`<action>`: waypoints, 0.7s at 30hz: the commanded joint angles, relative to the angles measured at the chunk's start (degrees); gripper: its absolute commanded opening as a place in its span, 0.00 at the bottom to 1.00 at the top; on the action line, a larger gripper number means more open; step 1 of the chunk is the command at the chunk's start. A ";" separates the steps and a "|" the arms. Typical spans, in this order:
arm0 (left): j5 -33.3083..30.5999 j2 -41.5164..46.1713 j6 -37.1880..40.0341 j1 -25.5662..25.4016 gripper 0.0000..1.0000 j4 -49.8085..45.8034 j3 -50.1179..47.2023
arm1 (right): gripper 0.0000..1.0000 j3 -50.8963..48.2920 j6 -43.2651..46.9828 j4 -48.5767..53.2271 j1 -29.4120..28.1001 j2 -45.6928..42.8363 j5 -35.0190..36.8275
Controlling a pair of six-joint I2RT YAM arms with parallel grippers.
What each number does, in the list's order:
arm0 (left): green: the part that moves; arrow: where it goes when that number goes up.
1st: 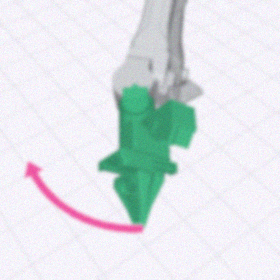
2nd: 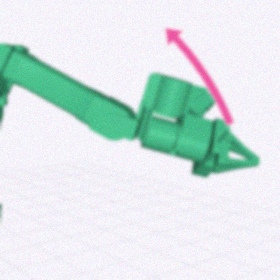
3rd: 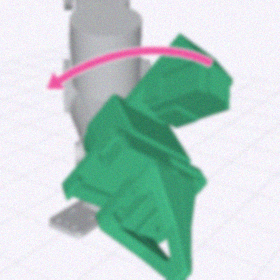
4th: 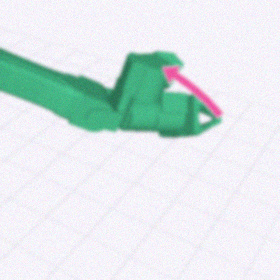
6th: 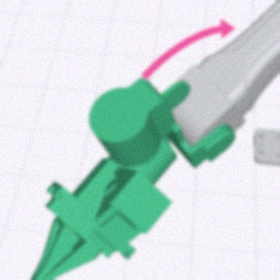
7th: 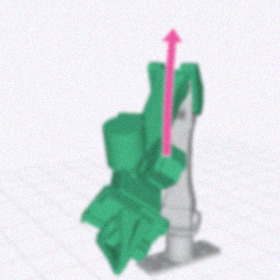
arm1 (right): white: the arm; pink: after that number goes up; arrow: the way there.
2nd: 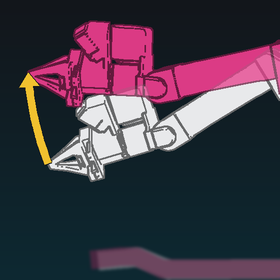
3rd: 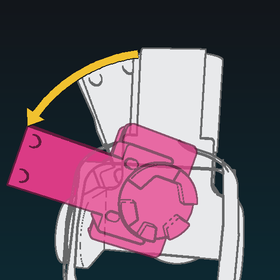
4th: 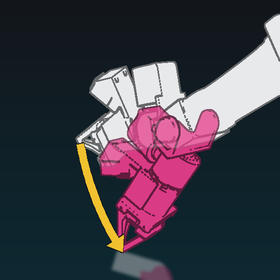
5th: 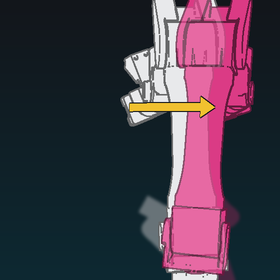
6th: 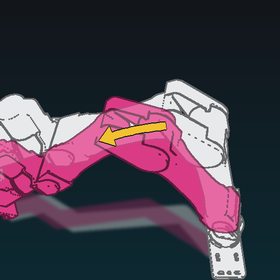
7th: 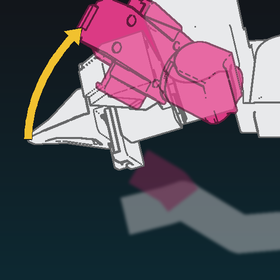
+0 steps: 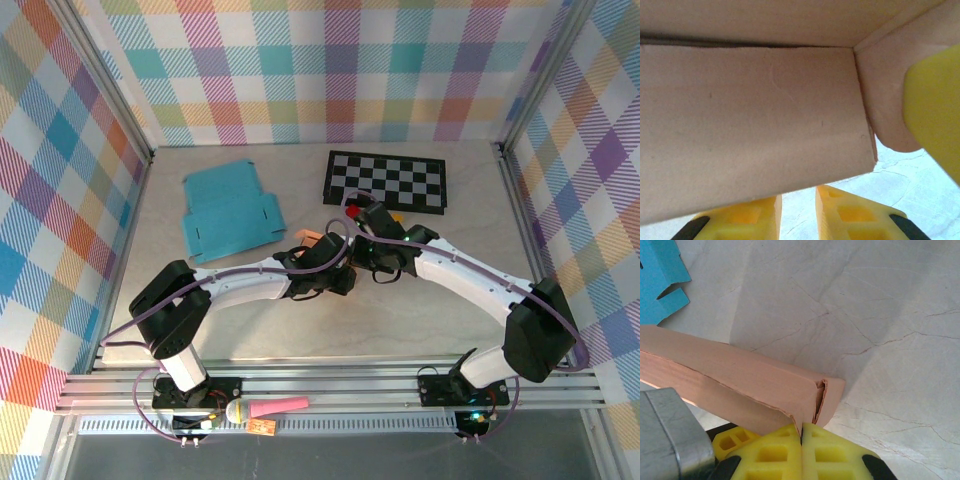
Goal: Fold the paper box
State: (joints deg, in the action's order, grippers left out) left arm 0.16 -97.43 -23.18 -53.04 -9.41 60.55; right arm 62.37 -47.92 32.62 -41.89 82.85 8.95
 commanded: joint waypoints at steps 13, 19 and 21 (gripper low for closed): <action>3.18 -0.04 0.86 -0.53 0.24 1.32 -0.48 | 0.00 2.23 -5.28 -1.63 -2.14 2.14 -1.15; 3.22 0.18 0.76 -0.49 0.24 1.55 -1.01 | 0.00 3.18 -6.35 -0.38 -2.14 1.71 -0.70; 3.33 0.15 0.64 -0.45 0.24 1.67 -1.14 | 0.00 3.59 -6.35 0.02 -2.14 1.70 -0.61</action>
State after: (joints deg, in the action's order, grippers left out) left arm 0.49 -97.43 -23.59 -52.93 -8.82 60.27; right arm 63.40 -53.34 33.56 -42.74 83.66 10.52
